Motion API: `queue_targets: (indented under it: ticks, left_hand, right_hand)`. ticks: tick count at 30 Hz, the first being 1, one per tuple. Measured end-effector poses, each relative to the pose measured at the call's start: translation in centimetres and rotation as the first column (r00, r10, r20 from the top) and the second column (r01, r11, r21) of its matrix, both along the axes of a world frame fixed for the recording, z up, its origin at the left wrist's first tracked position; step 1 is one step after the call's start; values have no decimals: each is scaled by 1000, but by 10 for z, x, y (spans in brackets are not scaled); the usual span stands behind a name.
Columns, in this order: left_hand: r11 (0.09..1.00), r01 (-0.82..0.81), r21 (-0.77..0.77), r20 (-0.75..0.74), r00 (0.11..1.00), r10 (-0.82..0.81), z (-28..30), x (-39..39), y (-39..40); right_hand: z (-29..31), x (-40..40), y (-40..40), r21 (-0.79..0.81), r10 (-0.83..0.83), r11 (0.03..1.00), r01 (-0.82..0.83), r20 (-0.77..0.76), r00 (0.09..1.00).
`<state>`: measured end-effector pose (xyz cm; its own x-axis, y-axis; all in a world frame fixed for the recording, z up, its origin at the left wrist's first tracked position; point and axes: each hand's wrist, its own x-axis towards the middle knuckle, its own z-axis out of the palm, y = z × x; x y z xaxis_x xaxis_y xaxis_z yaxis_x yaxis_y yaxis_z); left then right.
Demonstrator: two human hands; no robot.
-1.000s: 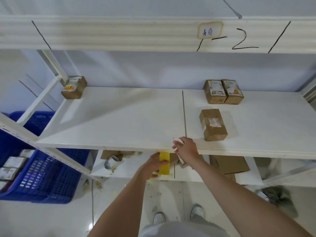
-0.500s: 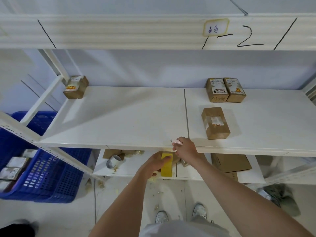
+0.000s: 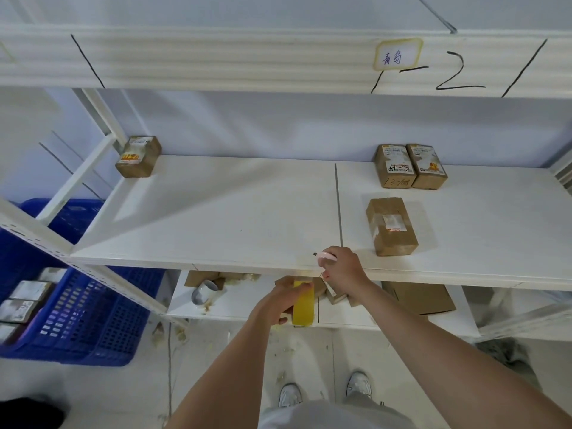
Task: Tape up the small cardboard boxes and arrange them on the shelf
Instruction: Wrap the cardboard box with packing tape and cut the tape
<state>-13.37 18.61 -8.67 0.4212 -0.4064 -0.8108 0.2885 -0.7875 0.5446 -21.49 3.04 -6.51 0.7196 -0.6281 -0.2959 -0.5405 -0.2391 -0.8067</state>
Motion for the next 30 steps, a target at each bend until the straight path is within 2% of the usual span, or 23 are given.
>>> queue_targets:
  ticks: [9, 14, 17, 22, 25, 30]
  left_hand:
    - [998, -65, 2, -50, 997, 65, -4, 1, -1]
    - [994, -101, 51, -56, 993, 104, -9, -3, 2]
    - [989, -145, -31, -60, 988, 143, -12, -3, 0]
    - [950, -231, -210, -192, 963, 192, -12, -8, 1]
    - [946, -237, -220, -248, 952, 181, -10, -11, 5]
    - [972, -136, -192, -253, 964, 85, -10, -15, 11]
  right_hand:
    - [-4, 7, -1, -9, 20, 1000, -20, -19, 1000]
    - [2, 10, 1, -19, 55, 998, -55, -10, 998]
    - [5, 10, 2, -4, 64, 998, -64, -4, 998]
    - [5, 10, 1, 6, 70, 998, -70, -5, 998]
    - [5, 12, 3, 15, 78, 997, -77, -4, 997]
    - [8, 13, 7, 23, 72, 997, -72, 18, 997]
